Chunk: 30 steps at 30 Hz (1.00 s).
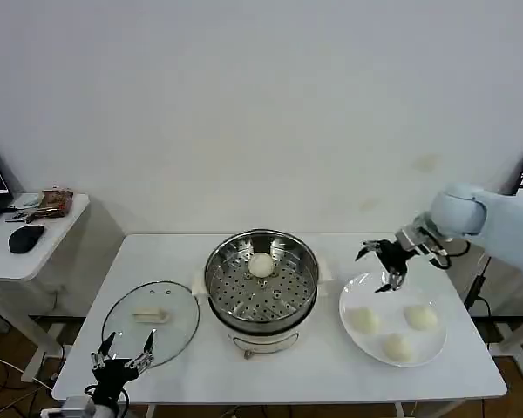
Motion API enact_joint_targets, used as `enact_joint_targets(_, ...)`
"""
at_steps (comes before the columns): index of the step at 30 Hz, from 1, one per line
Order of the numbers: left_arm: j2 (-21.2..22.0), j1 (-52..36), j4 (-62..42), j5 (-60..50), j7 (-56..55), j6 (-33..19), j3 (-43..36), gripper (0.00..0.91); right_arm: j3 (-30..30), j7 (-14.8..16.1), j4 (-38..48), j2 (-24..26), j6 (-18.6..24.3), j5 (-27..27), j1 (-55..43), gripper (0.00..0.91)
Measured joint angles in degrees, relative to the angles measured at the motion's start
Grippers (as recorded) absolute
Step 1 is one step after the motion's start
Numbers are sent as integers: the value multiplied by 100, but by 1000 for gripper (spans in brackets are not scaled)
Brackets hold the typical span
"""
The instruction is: Take steamed baozi put them in steamer then cover it.
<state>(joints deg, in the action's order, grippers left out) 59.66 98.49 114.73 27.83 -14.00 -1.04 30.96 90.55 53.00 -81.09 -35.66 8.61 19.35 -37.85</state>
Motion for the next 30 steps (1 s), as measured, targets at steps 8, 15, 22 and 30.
enact_joint_targets(8, -6, -12, -4, -2, -5, 2, -1, 907, 26, 56, 230, -113, -55, -90, 325, 907)
enact_joint_targets(15, -17, -10, 9, 6, -6, 6, 8, 907, -42, 59, 421, -197, -83, -148, 673, 907)
enact_joint_targets(22, 11, 4, 32, 7, -7, 9, 7, 907, -214, 50, 621, -325, -93, -233, 1065, 907)
enact_joint_targets(30, 1, 21, 34, 14, -7, 9, 20, 907, -431, 51, 850, -439, -110, -308, 1454, 907)
